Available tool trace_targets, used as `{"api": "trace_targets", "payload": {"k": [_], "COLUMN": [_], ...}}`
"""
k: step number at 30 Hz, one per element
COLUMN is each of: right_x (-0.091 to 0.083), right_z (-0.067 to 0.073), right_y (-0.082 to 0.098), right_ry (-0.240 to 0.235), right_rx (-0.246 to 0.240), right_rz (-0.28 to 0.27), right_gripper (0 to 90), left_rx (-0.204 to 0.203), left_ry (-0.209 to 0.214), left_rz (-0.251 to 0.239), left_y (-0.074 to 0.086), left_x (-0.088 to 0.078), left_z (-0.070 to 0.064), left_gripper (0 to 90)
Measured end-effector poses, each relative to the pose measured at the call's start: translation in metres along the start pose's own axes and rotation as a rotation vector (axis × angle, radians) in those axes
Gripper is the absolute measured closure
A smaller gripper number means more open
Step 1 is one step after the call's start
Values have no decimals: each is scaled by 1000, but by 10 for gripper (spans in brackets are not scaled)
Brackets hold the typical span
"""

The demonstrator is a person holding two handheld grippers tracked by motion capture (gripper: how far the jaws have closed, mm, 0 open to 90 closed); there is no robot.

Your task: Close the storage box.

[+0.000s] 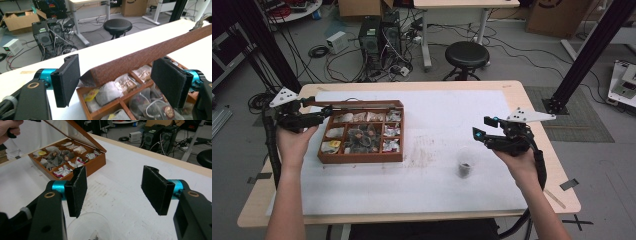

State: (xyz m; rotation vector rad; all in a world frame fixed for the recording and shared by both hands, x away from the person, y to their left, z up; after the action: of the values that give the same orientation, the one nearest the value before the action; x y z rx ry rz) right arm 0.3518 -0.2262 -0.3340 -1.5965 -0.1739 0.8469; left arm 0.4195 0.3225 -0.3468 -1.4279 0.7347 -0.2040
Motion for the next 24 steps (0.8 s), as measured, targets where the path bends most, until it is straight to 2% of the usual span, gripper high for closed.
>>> {"api": "trace_targets", "payload": {"k": [5, 7, 13, 24], "right_x": [2, 3, 5, 5], "right_z": [0, 1, 1, 1], "right_y": [0, 0, 0, 0], "right_ry": [-2, -5, -10, -11], "right_rx": [2, -1, 1, 1], "right_rz": [3, 4, 6, 1], "right_gripper": [385, 384, 385, 385], "left_rx": [30, -11, -38, -31], "left_ry": [-6, -1, 22, 24], "left_rz": [11, 27, 53, 93], "left_y": [9, 14, 31, 54], "left_x": [-4, -6, -9, -13], "left_z": [-5, -7, -9, -16], "left_gripper": [232, 212, 209, 206]}}
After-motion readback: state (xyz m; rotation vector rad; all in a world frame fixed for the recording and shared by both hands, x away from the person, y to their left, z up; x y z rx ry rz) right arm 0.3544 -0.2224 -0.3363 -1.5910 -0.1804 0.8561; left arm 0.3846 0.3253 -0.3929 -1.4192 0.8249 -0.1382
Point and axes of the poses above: each handheld gripper's, and its own axes: x roughly forward along the jaws, y roughly out of its underside, z roughly to its left, the point moved 4 cm from there along x, roughly forward along the jaws, and after that the axes turned 8 degrees about y, right-handed, at the moved point
